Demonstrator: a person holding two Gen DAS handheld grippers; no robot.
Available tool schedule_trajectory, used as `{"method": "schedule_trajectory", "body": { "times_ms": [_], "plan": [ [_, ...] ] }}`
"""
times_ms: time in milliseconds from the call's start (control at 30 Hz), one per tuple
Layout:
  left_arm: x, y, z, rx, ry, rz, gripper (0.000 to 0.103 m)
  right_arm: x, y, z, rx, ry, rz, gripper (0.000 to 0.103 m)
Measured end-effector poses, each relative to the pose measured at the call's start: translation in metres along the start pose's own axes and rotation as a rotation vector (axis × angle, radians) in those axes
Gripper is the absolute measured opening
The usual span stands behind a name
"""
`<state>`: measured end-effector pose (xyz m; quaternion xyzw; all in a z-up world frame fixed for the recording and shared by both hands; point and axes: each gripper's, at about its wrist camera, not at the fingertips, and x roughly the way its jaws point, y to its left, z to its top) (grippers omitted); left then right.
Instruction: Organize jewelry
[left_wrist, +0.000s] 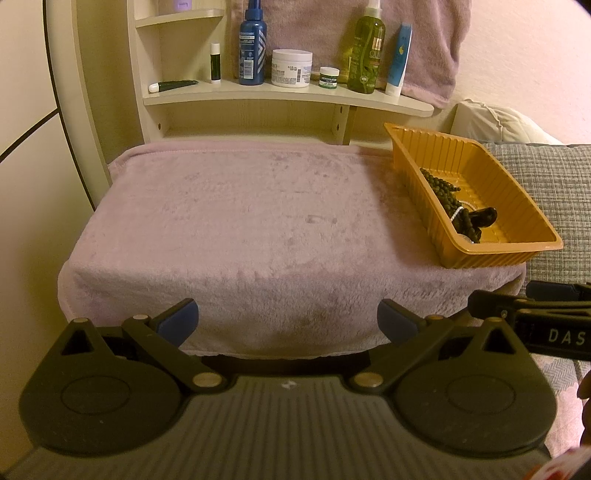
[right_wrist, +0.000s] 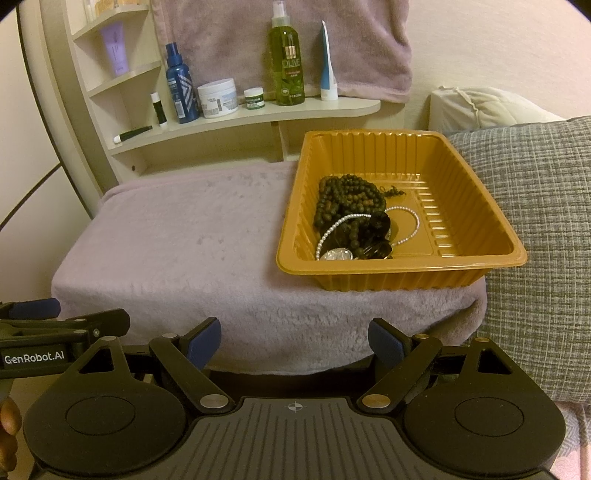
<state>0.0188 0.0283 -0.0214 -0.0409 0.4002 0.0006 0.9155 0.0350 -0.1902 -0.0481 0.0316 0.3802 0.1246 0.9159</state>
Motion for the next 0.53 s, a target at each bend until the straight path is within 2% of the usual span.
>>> {"method": "schedule_trajectory", "body": {
  "times_ms": [533],
  "plan": [
    [-0.0018,0.0031,-0.0004,0.001,-0.028,0.002,0.102,-0.0007,0.0005,0.0000,0.001,-0.008,0.001,0.086]
  ]
}}
